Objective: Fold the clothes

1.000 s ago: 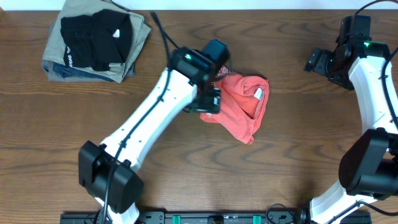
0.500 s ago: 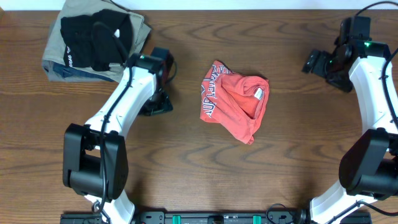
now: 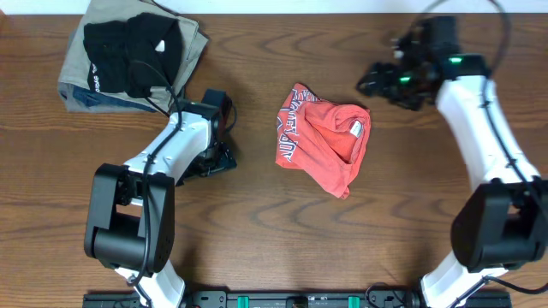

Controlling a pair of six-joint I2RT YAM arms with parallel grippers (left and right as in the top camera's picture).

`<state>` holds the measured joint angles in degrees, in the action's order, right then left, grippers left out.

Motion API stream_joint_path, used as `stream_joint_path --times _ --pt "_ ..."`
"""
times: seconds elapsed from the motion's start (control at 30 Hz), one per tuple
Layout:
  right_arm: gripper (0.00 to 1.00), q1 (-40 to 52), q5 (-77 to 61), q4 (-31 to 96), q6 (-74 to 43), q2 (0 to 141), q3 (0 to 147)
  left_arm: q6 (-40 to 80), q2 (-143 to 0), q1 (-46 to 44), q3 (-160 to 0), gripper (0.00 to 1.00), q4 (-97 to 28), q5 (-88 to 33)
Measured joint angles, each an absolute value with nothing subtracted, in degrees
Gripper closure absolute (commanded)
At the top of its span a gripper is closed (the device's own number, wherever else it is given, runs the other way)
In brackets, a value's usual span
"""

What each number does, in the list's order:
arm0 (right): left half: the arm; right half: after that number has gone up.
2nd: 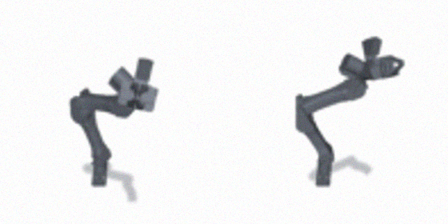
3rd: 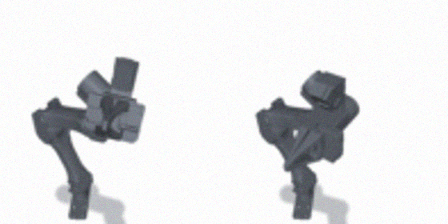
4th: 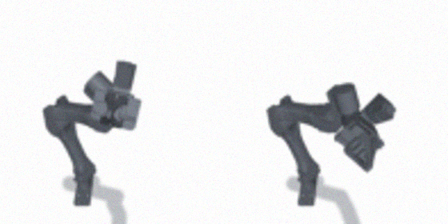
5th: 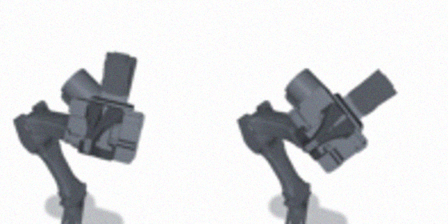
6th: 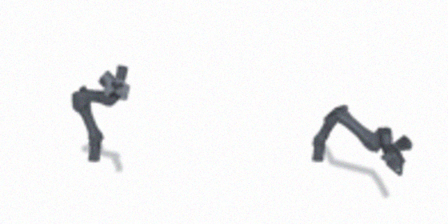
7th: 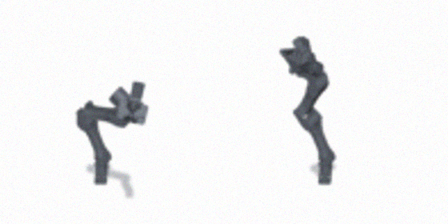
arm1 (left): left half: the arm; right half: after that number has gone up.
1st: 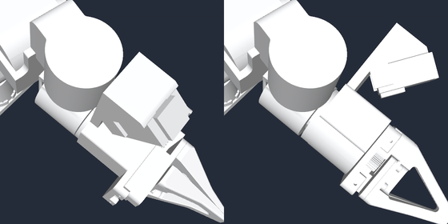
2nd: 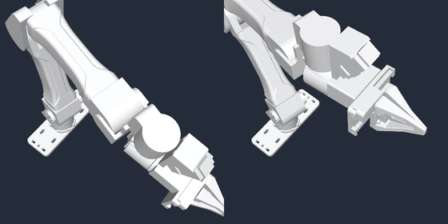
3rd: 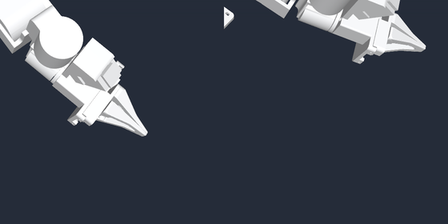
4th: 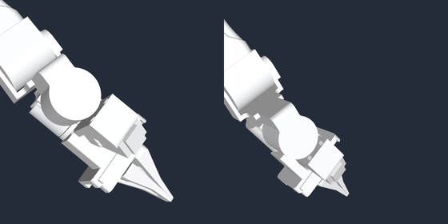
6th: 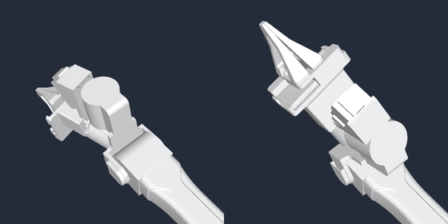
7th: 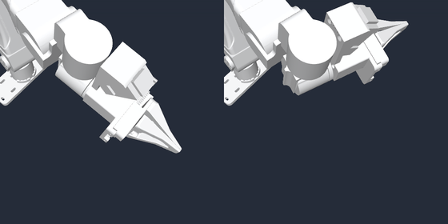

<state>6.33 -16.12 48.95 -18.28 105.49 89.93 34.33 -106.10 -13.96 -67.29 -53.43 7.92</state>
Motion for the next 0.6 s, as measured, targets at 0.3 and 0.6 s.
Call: stream_joint_path --times 0.3,0.6 --pt "0.15 17.6 -2.3 47.4 -14.4 108.5 89.9 34.5 -106.1 -14.0 -64.7 0.02 -50.7 6.7" --pt "0.20 17.3 4.2 48.9 -12.3 113.5 89.9 34.5 -106.1 -14.0 -64.3 0.02 -50.2 6.4"
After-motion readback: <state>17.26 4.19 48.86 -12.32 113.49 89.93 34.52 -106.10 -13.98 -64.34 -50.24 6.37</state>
